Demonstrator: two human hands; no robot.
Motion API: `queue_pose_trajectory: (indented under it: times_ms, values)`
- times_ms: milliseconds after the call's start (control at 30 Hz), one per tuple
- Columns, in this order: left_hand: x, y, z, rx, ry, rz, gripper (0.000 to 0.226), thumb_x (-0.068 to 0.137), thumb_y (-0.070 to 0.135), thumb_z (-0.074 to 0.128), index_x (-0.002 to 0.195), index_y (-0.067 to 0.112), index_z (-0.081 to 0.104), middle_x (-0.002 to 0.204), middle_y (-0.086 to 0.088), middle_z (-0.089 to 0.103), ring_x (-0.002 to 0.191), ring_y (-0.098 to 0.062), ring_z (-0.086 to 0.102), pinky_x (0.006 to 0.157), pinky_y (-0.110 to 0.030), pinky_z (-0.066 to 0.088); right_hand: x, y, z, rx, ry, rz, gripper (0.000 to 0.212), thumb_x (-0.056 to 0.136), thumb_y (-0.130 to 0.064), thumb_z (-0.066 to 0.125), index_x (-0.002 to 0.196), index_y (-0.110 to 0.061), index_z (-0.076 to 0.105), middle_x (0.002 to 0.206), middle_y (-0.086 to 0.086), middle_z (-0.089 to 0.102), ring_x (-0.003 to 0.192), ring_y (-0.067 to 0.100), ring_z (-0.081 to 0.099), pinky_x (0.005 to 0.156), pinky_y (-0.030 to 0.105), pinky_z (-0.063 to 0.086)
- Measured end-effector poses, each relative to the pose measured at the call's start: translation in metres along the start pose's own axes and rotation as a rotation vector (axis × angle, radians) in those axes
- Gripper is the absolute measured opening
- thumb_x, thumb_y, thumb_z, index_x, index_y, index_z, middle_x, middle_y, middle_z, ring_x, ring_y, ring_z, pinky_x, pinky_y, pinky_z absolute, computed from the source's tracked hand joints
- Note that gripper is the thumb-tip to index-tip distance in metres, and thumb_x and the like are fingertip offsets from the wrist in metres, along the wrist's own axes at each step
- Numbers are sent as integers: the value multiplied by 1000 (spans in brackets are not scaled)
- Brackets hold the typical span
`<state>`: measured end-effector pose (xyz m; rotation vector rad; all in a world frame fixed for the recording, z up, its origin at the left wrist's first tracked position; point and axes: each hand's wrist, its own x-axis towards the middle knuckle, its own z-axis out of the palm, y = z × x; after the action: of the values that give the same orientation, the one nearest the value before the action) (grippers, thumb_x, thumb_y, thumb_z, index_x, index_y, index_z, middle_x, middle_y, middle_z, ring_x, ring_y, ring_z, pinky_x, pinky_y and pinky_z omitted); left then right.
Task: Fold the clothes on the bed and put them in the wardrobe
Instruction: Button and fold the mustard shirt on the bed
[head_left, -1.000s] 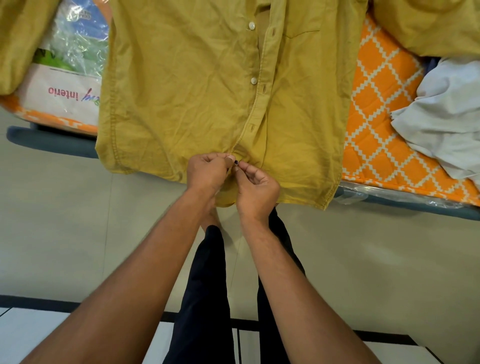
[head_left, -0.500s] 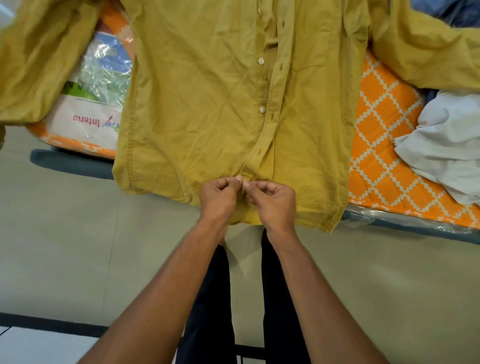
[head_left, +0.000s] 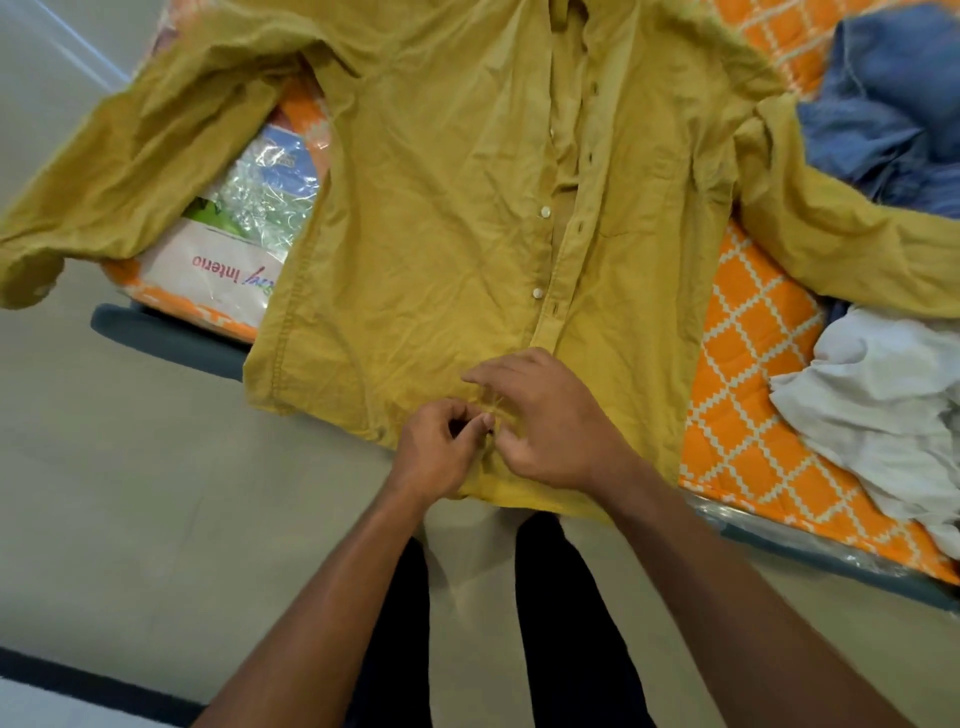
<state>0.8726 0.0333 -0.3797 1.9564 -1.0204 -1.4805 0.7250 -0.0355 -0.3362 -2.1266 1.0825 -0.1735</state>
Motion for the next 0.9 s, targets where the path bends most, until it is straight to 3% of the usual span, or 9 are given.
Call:
queue_pose_trajectory:
  times_ms: [67, 133, 233, 300, 367, 433, 567, 767, 900]
  values:
    - [2, -2, -1, 0, -17, -12, 35, 94, 18, 68, 62, 27, 59, 52, 18, 55, 52, -1, 45, 53, -25, 37, 25, 5, -13, -92, -311, -9, 51, 78, -25, 67, 129, -21, 68, 118, -5, 72, 107, 18, 64, 90, 33, 49]
    - [3, -7, 1, -36, -13, -30, 32, 93, 21, 69, 62, 24, 63, 52, 18, 53, 53, -2, 44, 55, -28, 36, 47, 10, -14, -180, -588, 0, 35, 85, -32, 68, 119, -25, 73, 110, -6, 75, 101, 17, 67, 79, 32, 50]
    - [-1, -10, 6, -118, 60, -33, 24, 90, 34, 67, 66, 32, 69, 61, 12, 58, 57, -6, 46, 56, -31, 36, 76, 21, -15, -60, -782, 61, 22, 82, -33, 81, 103, -25, 79, 89, -10, 76, 87, 9, 69, 75, 34, 55]
    - [-3, -8, 11, -188, 115, -28, 24, 94, 33, 67, 72, 25, 70, 61, 11, 55, 56, -6, 45, 54, -29, 35, 87, 26, -16, -49, -874, 64, 14, 78, -27, 86, 89, -21, 80, 62, -18, 66, 60, 0, 58, 57, 25, 46]
    - [-3, -7, 15, -223, 171, -40, 25, 97, 28, 65, 76, 15, 68, 58, 15, 52, 54, -3, 43, 53, -26, 35, 92, 30, -15, -71, -887, 53, 19, 77, -26, 88, 80, -10, 77, 54, -10, 54, 49, 4, 44, 51, 26, 34]
    - [-3, -7, 20, -233, 233, -37, 25, 97, 29, 64, 79, 13, 69, 60, 9, 54, 55, -7, 45, 53, -28, 36, 88, 33, -14, -9, -837, 53, 23, 77, -27, 87, 83, -6, 78, 57, -4, 53, 49, 5, 42, 50, 27, 33]
    - [-5, -9, 30, -318, 350, -38, 20, 89, 38, 68, 74, 26, 74, 73, -9, 70, 63, -21, 57, 58, -41, 44, 83, 39, -18, 155, -778, 138, 19, 80, -25, 86, 89, -9, 81, 55, -12, 61, 50, -1, 47, 51, 17, 35]
    - [-15, -7, 43, -676, 544, -159, 8, 87, 14, 77, 81, 14, 72, 78, -9, 70, 75, -15, 62, 68, -25, 52, 84, 34, -8, 107, -758, 172, 15, 74, -22, 91, 79, -13, 80, 71, 6, 72, 64, 8, 59, 61, 26, 44]
    - [-18, -8, 46, -652, 522, -110, 8, 87, 18, 78, 86, 10, 75, 81, -4, 74, 76, -10, 67, 73, -24, 54, 76, 38, -5, 178, -665, 225, 17, 76, -19, 87, 84, -6, 80, 78, 9, 71, 71, 13, 58, 67, 30, 42]
